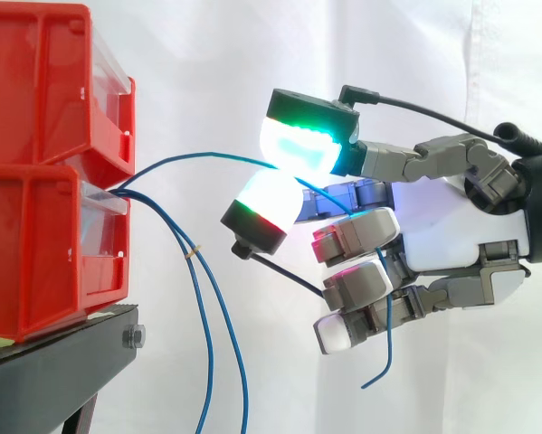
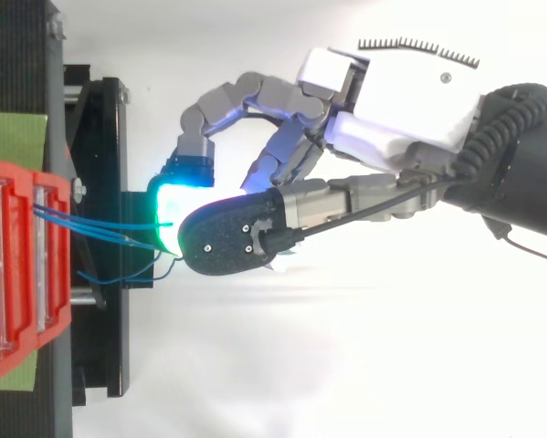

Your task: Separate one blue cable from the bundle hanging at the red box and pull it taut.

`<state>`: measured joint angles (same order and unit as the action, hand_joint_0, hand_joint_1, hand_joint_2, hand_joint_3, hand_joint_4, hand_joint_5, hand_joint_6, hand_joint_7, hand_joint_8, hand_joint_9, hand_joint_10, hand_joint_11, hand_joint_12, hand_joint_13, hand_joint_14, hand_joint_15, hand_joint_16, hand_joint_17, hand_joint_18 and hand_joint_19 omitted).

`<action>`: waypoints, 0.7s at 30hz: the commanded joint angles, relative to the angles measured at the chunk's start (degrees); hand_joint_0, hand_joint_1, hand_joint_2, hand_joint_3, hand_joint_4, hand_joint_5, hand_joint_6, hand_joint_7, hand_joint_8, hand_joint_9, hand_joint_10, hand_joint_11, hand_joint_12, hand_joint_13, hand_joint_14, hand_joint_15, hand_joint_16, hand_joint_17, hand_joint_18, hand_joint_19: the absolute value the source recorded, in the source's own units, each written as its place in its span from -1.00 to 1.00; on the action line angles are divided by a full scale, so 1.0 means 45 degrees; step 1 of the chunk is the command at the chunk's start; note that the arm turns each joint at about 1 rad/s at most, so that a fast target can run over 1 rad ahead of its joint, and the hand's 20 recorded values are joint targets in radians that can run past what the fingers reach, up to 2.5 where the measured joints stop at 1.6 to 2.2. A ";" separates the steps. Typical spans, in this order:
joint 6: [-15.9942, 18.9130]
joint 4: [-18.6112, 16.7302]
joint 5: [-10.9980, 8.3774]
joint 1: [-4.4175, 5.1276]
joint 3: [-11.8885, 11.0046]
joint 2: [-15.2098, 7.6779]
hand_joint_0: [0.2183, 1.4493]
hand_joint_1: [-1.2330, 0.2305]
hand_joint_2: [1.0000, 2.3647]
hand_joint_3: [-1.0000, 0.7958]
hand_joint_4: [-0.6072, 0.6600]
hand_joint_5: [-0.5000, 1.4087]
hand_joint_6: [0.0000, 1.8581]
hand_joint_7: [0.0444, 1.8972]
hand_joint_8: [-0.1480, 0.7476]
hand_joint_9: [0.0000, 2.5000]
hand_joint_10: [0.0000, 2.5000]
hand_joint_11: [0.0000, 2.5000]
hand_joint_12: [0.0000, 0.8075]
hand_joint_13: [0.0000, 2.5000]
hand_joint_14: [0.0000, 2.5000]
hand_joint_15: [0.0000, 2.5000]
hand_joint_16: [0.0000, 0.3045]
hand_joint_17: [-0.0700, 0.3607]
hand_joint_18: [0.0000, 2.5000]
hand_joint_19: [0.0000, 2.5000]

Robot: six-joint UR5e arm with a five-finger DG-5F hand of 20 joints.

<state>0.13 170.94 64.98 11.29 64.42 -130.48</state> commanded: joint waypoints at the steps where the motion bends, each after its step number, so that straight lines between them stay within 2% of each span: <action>1: 0.0009 0.0001 0.0032 0.0011 0.0000 -0.0009 -0.17 -0.23 -0.97 -0.17 -0.39 -0.74 0.03 0.17 -0.23 0.02 -0.87 0.30 -0.28 0.04 -0.98 -0.06 -0.71 -0.21 -0.38 -0.43; 7: -0.0010 -0.0019 0.0052 0.0011 0.0000 -0.0009 -0.17 -0.22 -0.97 -0.17 -0.37 -0.74 0.03 0.15 -0.21 0.03 -0.85 0.30 -0.28 0.05 -0.98 -0.04 -0.70 -0.20 -0.37 -0.43; 16: -0.0069 0.0001 0.0013 0.0030 0.0039 -0.0009 -0.16 -0.21 -0.97 -0.20 -0.31 -0.74 0.03 0.11 -0.21 0.00 -0.68 0.25 -0.30 0.08 -0.98 0.03 -0.70 -0.19 -0.36 -0.45; 21: -0.0069 -0.0058 0.0091 0.0011 0.0410 -0.0009 -0.16 -0.20 -0.97 -0.20 -0.30 -0.74 0.03 0.11 -0.22 -0.02 -0.64 0.24 -0.30 0.08 -0.98 0.04 -0.69 -0.19 -0.35 -0.46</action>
<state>-0.10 170.78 65.20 11.41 65.22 -130.50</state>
